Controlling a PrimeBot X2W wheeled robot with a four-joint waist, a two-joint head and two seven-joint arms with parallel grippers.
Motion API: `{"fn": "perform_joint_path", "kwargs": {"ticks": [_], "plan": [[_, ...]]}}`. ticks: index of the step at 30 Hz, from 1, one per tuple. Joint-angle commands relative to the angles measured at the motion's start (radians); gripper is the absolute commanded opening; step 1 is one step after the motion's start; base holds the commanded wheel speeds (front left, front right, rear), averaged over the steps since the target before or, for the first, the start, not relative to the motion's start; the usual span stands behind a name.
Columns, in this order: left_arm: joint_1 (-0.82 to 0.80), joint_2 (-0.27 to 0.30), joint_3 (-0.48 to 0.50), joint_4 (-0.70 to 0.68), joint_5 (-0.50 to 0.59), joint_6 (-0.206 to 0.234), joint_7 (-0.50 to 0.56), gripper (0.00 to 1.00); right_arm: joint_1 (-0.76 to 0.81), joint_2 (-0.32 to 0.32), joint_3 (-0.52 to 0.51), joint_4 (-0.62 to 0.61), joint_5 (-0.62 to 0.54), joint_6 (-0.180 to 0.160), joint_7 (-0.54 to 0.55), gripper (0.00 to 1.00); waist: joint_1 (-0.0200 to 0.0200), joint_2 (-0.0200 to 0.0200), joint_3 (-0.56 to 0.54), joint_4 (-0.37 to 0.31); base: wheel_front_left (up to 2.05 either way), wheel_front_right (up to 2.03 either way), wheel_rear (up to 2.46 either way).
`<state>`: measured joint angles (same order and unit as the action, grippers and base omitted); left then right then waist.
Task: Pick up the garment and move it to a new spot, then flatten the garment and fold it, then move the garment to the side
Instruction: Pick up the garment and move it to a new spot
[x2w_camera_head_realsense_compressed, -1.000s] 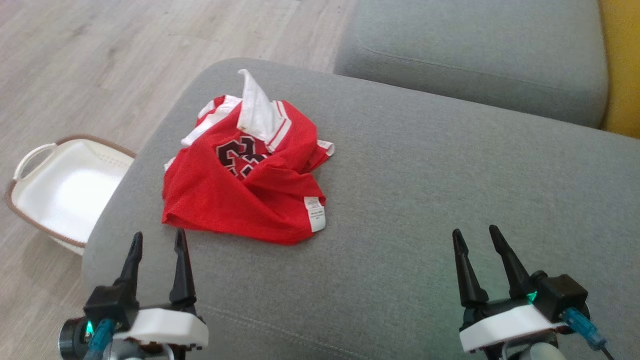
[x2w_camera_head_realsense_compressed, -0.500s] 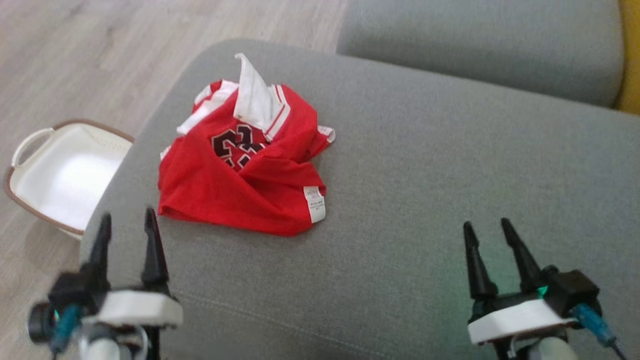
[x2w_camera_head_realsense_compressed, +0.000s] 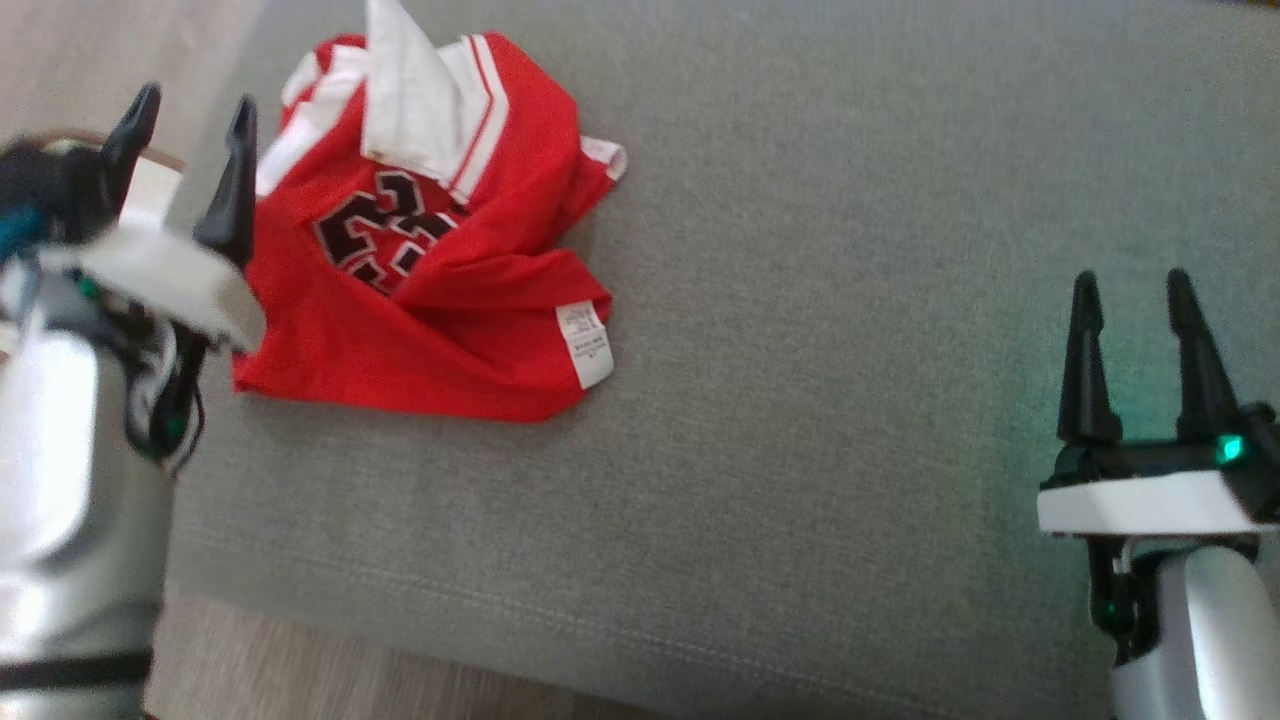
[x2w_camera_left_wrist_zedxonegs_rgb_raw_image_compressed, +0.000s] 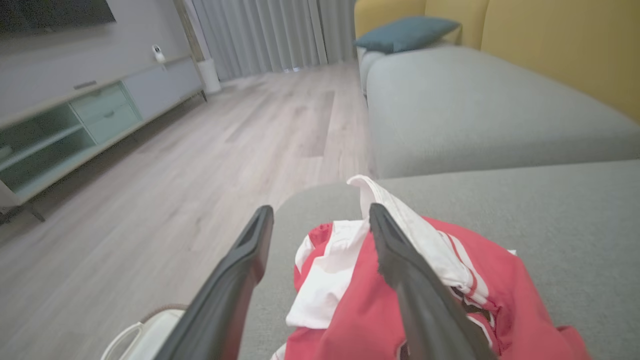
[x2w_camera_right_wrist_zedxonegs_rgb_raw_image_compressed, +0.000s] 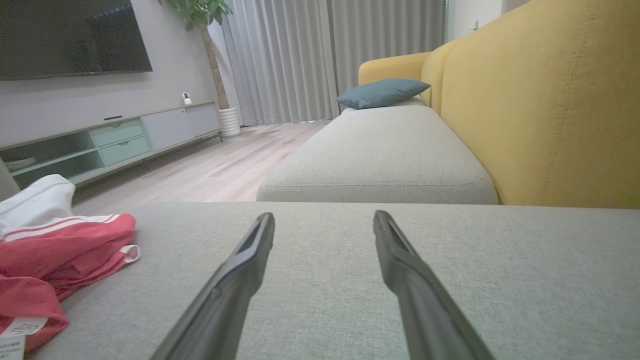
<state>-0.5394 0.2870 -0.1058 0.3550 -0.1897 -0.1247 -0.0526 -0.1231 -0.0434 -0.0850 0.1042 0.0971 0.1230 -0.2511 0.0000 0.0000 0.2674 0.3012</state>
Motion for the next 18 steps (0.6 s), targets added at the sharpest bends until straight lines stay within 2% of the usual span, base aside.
{"fn": "perform_joint_path", "kwargs": {"ticks": [1, 5, 8, 11, 18], "plan": [[-0.087, 0.071, -0.008, 0.014, -0.037, -0.005, 0.051, 1.0, -0.038, -0.007, 0.019, -0.043, -0.01, 0.008, -0.011, 1.0, 0.0, 0.0, 0.06, -0.032, 0.0, 0.0, 0.0], [-0.218, 0.138, -0.153, 0.1, -0.177, -0.005, 0.161, 1.0, -0.056, -0.007, 0.027, -0.06, -0.014, 0.008, -0.011, 1.0, 0.0, 0.0, 0.101, -0.059, 0.0, 0.0, 0.0], [-0.292, 0.169, -0.227, 0.163, -0.285, -0.006, 0.235, 1.0, -0.062, -0.007, 0.034, -0.068, -0.014, 0.008, -0.011, 1.0, 0.0, 0.0, 0.126, -0.078, 0.0, 0.0, 0.0], [-0.354, 0.2, -0.279, 0.232, -0.339, -0.006, 0.282, 1.0, -0.068, -0.007, 0.039, -0.072, -0.016, 0.008, -0.011, 1.0, 0.0, 0.0, 0.147, -0.099, 0.0, 0.0, 0.0], [-0.441, 0.224, -0.365, 0.361, -0.424, -0.006, 0.314, 1.0, -0.08, -0.007, 0.049, -0.086, -0.012, 0.008, -0.011, 1.0, 0.0, 0.0, 0.187, -0.137, 0.0, 0.0, 0.0]]}}
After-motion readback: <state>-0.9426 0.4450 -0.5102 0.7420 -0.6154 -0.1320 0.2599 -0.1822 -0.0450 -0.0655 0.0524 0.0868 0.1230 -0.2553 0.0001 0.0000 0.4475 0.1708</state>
